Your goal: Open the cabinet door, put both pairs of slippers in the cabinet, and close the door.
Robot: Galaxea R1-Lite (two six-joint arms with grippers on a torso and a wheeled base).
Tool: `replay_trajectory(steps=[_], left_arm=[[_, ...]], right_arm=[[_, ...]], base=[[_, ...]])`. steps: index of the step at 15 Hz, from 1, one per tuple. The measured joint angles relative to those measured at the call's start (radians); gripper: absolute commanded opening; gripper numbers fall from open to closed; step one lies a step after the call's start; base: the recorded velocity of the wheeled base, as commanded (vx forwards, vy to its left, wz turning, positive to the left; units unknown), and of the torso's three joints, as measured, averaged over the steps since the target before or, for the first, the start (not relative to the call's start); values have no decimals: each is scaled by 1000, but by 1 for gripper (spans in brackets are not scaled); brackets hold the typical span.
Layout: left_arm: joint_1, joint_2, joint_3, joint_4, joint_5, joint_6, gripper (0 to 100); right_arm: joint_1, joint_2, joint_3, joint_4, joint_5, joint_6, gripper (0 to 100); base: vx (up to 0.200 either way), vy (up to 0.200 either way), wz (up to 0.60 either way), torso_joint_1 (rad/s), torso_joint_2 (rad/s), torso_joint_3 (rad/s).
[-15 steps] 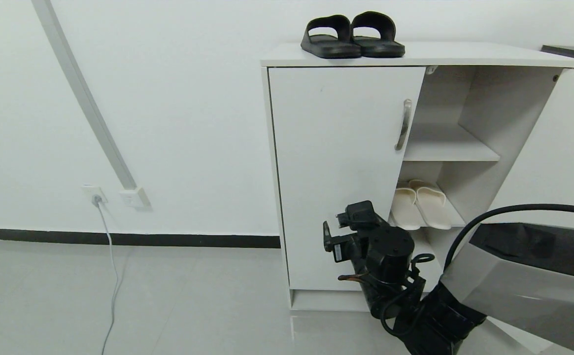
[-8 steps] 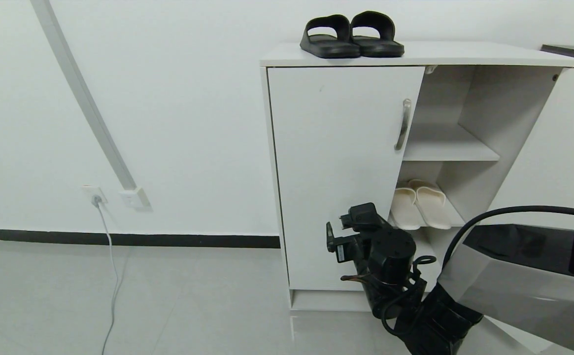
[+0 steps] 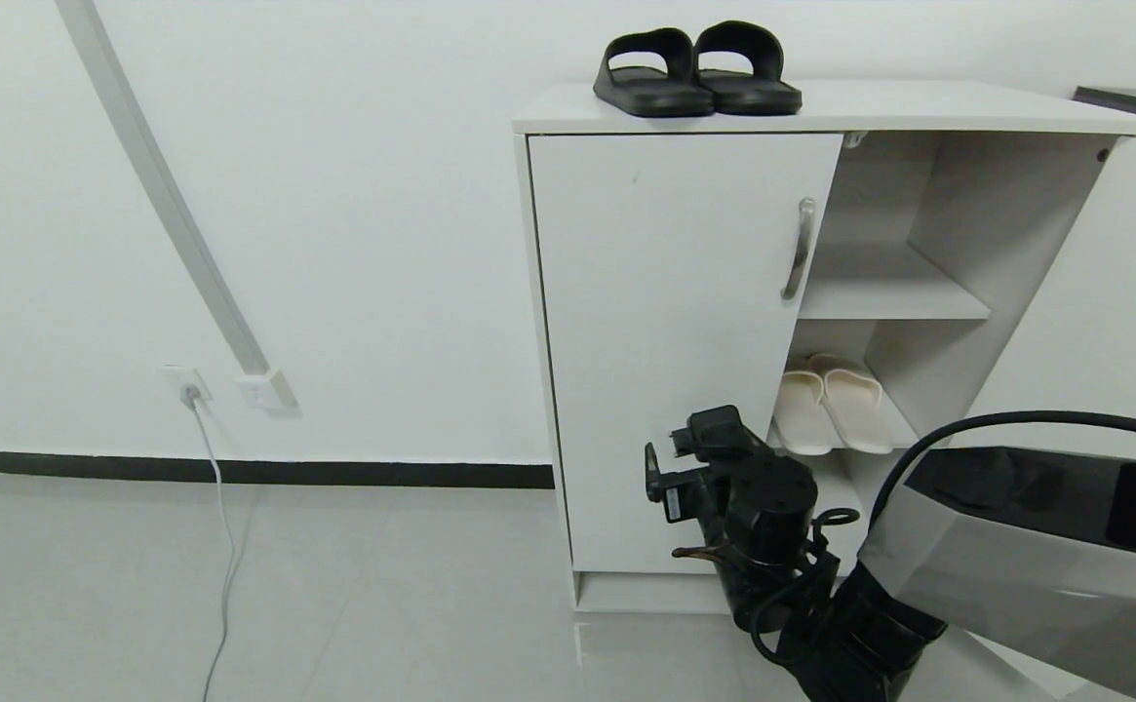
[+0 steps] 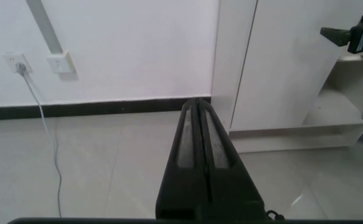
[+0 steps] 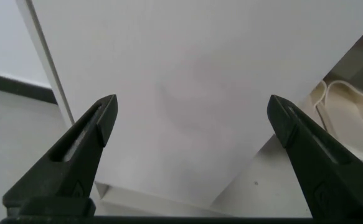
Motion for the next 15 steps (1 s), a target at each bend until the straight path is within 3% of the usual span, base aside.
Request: replay_trajectory(steps=[5,15], left_arm=[[0,0,0,-1,0,0,0],[0,0,0,-1,0,0,0]], right_arm=[[-4,1,-1,-4,0,0,100],[-10,1,-1,-2,0,0,100]], base=[[0,0,0,60,-441,-357],[0,0,0,147,-468,-331]])
